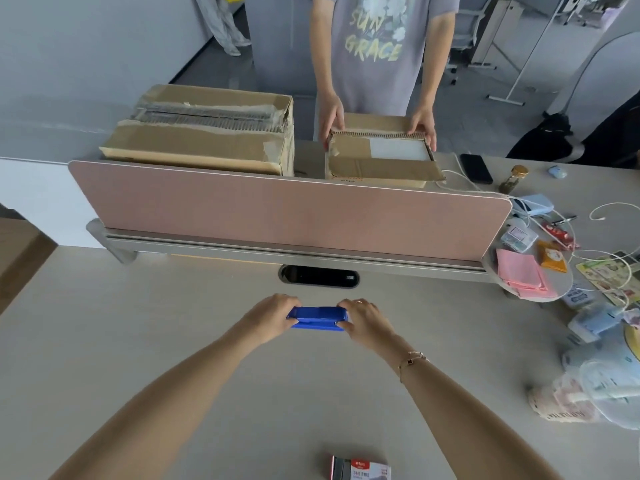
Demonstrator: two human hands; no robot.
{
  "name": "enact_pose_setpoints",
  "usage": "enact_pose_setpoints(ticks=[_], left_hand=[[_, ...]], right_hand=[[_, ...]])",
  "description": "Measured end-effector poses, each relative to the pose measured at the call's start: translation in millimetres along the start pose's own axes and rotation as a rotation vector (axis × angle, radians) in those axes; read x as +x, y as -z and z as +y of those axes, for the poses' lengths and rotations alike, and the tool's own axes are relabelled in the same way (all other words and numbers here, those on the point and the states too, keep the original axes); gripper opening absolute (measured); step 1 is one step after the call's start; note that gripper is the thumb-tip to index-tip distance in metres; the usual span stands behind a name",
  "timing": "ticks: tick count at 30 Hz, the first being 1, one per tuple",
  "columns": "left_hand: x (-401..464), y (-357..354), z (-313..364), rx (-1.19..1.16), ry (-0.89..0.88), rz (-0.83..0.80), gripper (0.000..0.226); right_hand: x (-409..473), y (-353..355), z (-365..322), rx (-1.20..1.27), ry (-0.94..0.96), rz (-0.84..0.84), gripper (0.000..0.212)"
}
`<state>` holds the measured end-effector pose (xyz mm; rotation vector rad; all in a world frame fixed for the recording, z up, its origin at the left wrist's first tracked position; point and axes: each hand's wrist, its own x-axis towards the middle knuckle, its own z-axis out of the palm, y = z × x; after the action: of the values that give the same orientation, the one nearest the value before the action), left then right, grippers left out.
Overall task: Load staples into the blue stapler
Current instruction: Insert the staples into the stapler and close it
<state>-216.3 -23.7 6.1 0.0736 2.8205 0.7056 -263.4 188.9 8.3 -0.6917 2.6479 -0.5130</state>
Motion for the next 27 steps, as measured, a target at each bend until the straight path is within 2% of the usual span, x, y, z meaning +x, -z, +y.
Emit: enact_pose_setpoints(ticks=[3, 7, 10, 12, 27], left_hand=[[20.7, 0.7, -5.4, -0.004, 0.002, -0.005, 0.006], [46.1, -0.1, -13.1, -0.018, 0.014, -0.001, 0.015], [62.3, -4.3, -21.0, -0.039, 0.017, -0.001, 0.005], [71.2, -8.3, -24.7, -0.052, 0.015, -0.002, 0.005], [94.9, -31.5, -35.6, -0.065, 0.04, -0.009, 0.01]], right_hand=[[20.3, 2.8, 7.9, -0.007, -0.01, -0.009, 0.033], [43.9, 2.2, 16.1, -0.011, -0.021, -0.006, 0.033], [58.9, 0.5, 21.6, -0.005, -0.035, -0.012, 0.033], [66.8, -0.4, 25.6, -0.002, -0.044, -0.015, 0.032], [82.0, -9.6, 35.5, -0.013, -0.095, -0.046, 0.034]])
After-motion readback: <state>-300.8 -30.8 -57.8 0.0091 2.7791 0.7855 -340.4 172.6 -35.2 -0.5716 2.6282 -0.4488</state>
